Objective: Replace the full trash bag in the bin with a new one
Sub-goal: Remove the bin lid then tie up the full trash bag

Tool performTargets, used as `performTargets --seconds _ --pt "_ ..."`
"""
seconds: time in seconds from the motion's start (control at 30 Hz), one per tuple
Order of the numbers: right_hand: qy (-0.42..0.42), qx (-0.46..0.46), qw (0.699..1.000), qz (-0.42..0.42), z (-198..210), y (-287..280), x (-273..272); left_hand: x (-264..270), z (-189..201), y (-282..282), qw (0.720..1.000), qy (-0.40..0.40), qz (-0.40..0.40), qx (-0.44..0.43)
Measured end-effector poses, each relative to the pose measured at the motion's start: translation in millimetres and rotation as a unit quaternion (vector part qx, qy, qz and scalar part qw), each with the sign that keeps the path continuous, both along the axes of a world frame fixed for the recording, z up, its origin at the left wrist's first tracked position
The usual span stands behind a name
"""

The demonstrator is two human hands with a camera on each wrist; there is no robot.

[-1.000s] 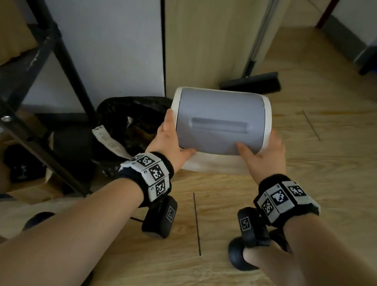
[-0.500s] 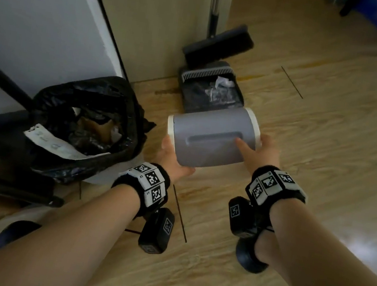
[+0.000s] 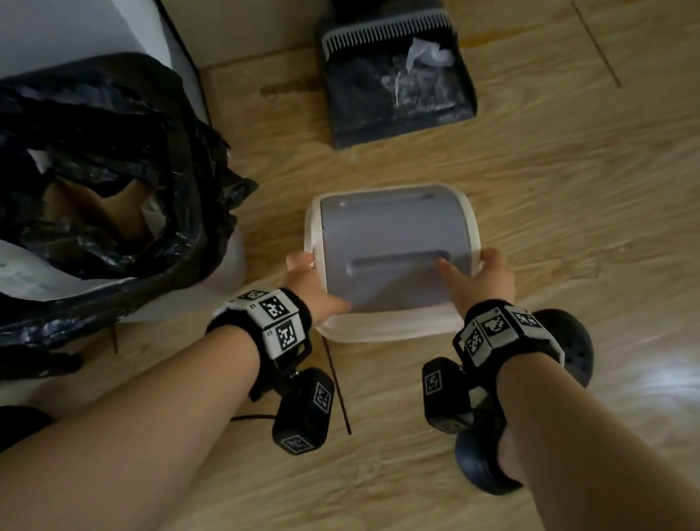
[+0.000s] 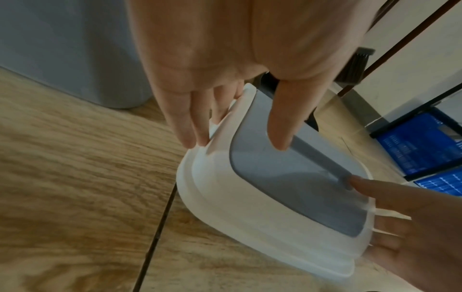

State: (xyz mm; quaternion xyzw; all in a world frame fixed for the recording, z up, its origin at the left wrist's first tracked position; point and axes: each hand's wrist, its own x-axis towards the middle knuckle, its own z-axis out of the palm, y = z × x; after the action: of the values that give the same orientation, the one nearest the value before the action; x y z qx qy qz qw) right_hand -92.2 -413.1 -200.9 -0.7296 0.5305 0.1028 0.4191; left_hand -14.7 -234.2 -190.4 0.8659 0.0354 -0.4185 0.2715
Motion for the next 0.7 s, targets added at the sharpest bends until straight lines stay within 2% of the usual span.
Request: performTargets --seconds 0.3,0.53,0.7 --pt "0.031 0.024 0.999 0.006 -22.8 -5.0 1.5 -7.1 -21.0 -5.7 0.999 0.009 -0.044 0.019" --pt "0.046 0.03 0.998 0.008 -19.3 -2.1 4.6 -11.1 -17.9 -3.3 0.994 0.004 -0.106 0.021" --pt "0.041 -0.023 0.999 0.024 3.1 15.4 16.4 -12.1 -0.2 5.2 0.99 -0.037 -0.132 0.041"
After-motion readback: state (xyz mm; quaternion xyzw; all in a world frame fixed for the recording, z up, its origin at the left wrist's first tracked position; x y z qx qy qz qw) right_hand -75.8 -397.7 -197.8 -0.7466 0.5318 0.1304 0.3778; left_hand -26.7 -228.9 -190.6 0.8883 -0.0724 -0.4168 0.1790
